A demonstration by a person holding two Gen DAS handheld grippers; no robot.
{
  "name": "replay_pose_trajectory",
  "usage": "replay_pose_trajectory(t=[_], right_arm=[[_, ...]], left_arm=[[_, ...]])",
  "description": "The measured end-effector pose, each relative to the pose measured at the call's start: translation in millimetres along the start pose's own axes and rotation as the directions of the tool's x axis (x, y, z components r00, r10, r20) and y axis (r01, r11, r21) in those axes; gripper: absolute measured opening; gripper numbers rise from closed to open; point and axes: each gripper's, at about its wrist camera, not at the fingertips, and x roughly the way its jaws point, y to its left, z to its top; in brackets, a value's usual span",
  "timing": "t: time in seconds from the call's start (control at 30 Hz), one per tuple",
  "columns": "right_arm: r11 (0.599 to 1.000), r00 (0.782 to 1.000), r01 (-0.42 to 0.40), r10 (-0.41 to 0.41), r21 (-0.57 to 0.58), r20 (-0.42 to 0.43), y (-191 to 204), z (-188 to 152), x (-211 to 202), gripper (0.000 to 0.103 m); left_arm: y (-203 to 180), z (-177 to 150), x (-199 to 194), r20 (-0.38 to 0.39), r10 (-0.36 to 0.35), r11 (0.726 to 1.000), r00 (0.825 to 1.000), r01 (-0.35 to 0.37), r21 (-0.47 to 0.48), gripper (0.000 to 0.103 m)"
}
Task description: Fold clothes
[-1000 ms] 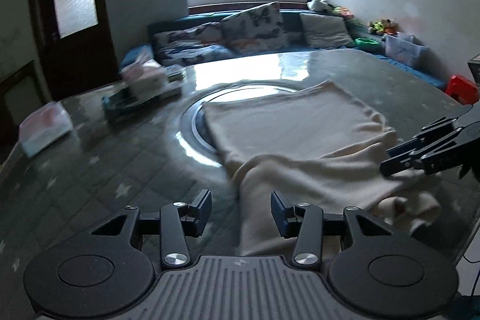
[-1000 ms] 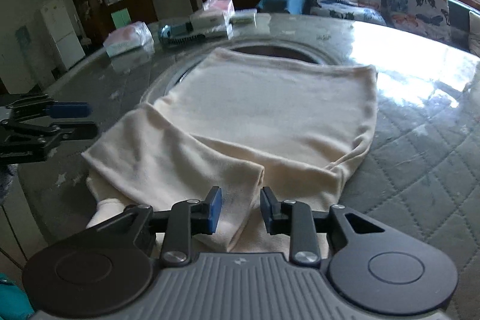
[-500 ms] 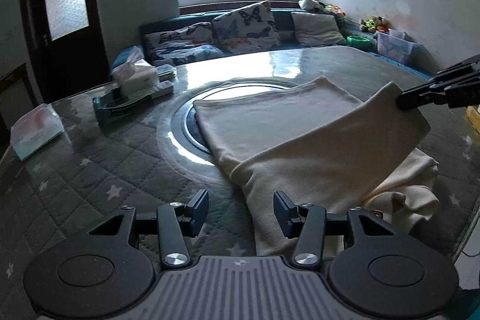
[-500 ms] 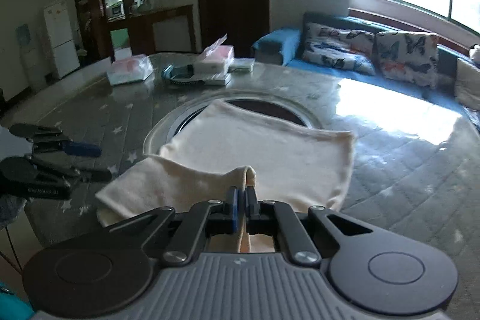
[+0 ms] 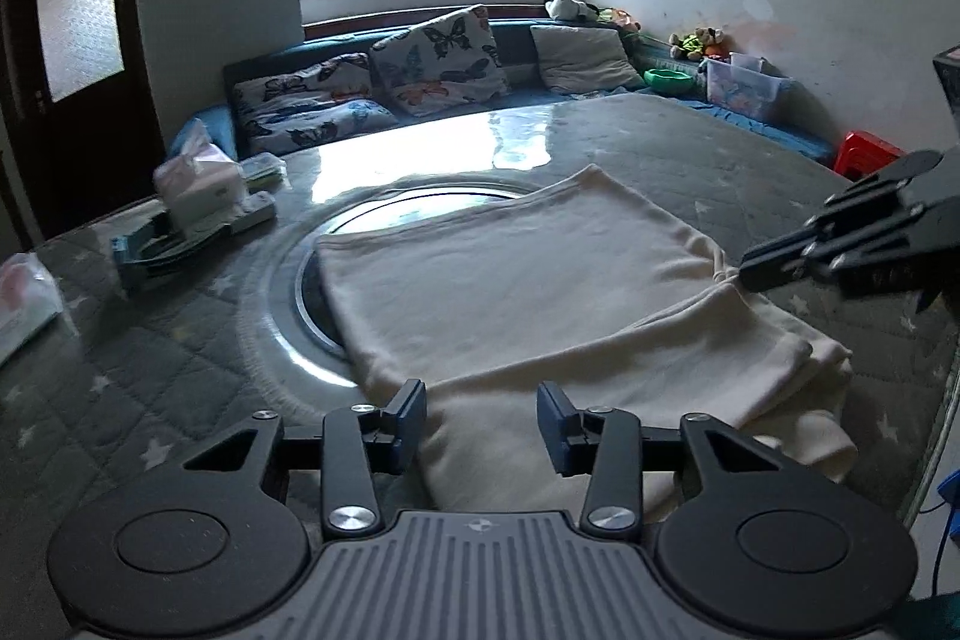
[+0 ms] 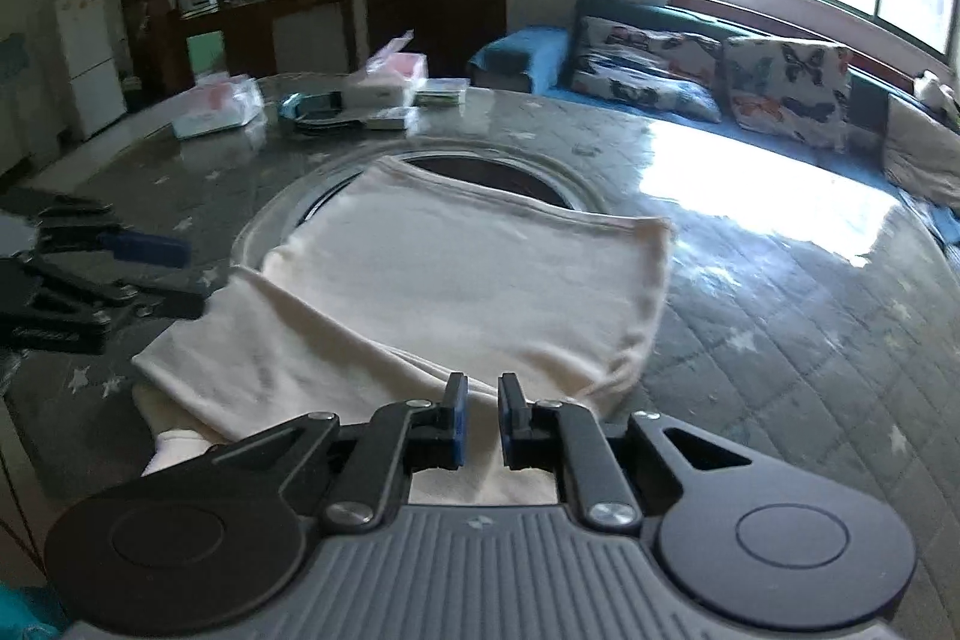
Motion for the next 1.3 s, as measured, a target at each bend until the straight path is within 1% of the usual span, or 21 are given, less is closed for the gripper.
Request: replay_pose_trajectory(t=[0.13,0.23,0.3,0.43,0.53,0.63,0.7,0.77,0.9,1.03,1.1,1.13,1.17,1.2,1.23,1.27,1.3], right_arm=[[1.0,0.999,-0.018,0.017,-0.023,-0.031,4,-2,22,0.01],[1.0,0.998,-0.014,0.013,-0.026,-0.064,1,-8,38,0.01],[0.999,0.998,-0.022,0.02,-0.03,-0.063,0,-9,36,0.011],[0.997,0.997,-0.043,0.039,-0.069,-0.061,5,-10,18,0.011],[0.991,0.995,-0.074,0.066,-0.11,-0.076,12,-16,4,0.011],[0.988,0.992,-0.085,0.072,-0.127,-0.103,15,-25,2,0.011],[0.989,0.99,-0.082,0.067,-0.122,-0.121,14,-32,5,0.011],[0.989,0.991,-0.083,0.069,-0.125,-0.112,14,-32,1,0.012],[0.987,0.993,-0.084,0.072,-0.137,-0.091,14,-30,-8,0.019],[0.986,0.994,-0.082,0.07,-0.145,-0.081,14,-28,-15,0.02],[0.985,0.995,-0.078,0.066,-0.151,-0.077,15,-29,-19,0.029],[0.985,0.995,-0.076,0.065,-0.158,-0.075,16,-30,-21,0.031],[0.984,0.995,-0.075,0.064,-0.162,-0.074,16,-30,-24,0.032],[0.983,0.995,-0.075,0.063,-0.165,-0.073,17,-31,-26,0.032],[0.983,0.995,-0.074,0.062,-0.169,-0.072,17,-32,-28,0.032],[0.982,0.995,-0.075,0.063,-0.171,-0.072,17,-33,-30,0.032],[0.981,0.995,-0.075,0.063,-0.178,-0.071,18,-34,-32,0.033]], left_arm=[[-2,-1,16,-0.024,-0.001,1.0,1.0,0.001,0.016,0.042],[-1,-7,27,-0.059,0.034,0.999,0.998,-0.032,0.031,0.042],[2,-11,27,-0.063,0.032,0.999,0.997,-0.031,0.022,0.042],[4,-13,16,-0.062,0.031,0.999,0.998,-0.03,0.024,0.042],[0,-15,3,-0.052,0.02,0.998,0.998,-0.017,0.056,0.042],[-7,-21,-14,-0.043,-0.016,0.994,0.999,0.02,0.11,0.042],[-13,-26,-24,-0.042,-0.033,0.986,0.999,0.039,0.165,0.042],[-20,-33,-35,-0.04,-0.052,0.971,0.998,0.06,0.231,0.042],[-39,-46,-48,-0.035,-0.089,0.928,0.995,0.096,0.36,0.043],[-58,-55,-46,-0.039,-0.13,0.89,0.991,0.134,0.436,0.043],[-67,-59,-42,-0.035,-0.142,0.871,0.989,0.141,0.47,0.044],[-72,-61,-41,-0.032,-0.147,0.861,0.989,0.144,0.487,0.044],[-74,-61,-38,-0.031,-0.15,0.86,0.988,0.146,0.489,0.043],[-76,-61,-36,-0.031,-0.153,0.859,0.988,0.148,0.49,0.041],[-78,-61,-33,-0.03,-0.156,0.858,0.987,0.15,0.491,0.035],[-81,-61,-31,-0.029,-0.158,0.857,0.987,0.152,0.492,0.024],[-80,-60,-30,-0.022,-0.157,0.861,0.987,0.148,0.486,0.019]])
